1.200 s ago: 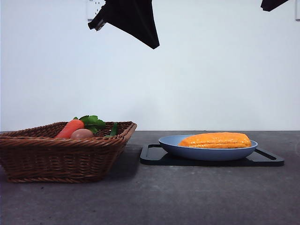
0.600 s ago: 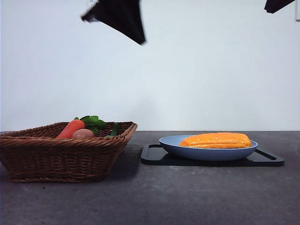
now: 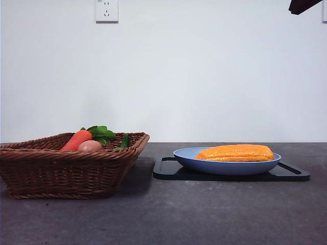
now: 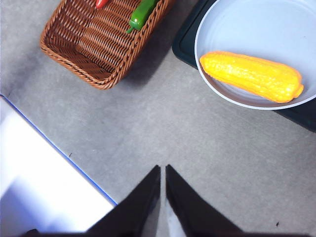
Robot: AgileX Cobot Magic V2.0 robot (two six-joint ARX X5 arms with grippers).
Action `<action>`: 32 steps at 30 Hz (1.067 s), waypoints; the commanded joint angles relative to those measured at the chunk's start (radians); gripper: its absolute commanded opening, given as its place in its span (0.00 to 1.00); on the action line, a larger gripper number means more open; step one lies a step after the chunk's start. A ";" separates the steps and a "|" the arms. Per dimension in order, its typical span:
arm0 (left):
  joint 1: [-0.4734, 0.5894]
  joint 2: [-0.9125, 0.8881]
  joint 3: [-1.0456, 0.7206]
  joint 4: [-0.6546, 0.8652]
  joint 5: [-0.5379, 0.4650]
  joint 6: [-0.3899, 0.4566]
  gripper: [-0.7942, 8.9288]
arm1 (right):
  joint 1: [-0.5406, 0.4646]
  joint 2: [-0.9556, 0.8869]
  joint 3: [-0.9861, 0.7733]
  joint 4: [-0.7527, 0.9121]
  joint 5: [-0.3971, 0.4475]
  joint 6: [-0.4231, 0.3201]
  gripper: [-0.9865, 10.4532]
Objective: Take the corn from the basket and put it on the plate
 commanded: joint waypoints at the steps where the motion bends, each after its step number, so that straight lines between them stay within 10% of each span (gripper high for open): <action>1: 0.063 -0.126 -0.206 0.119 -0.003 0.016 0.09 | 0.003 0.009 0.021 0.006 -0.001 0.002 0.09; 14: 0.132 -0.613 -0.903 0.386 -0.023 -0.014 0.09 | 0.003 0.009 0.021 0.006 -0.001 0.002 0.09; 32: 0.132 -0.904 -1.142 0.232 -0.033 -0.069 0.09 | 0.003 0.009 0.021 0.006 -0.001 0.002 0.09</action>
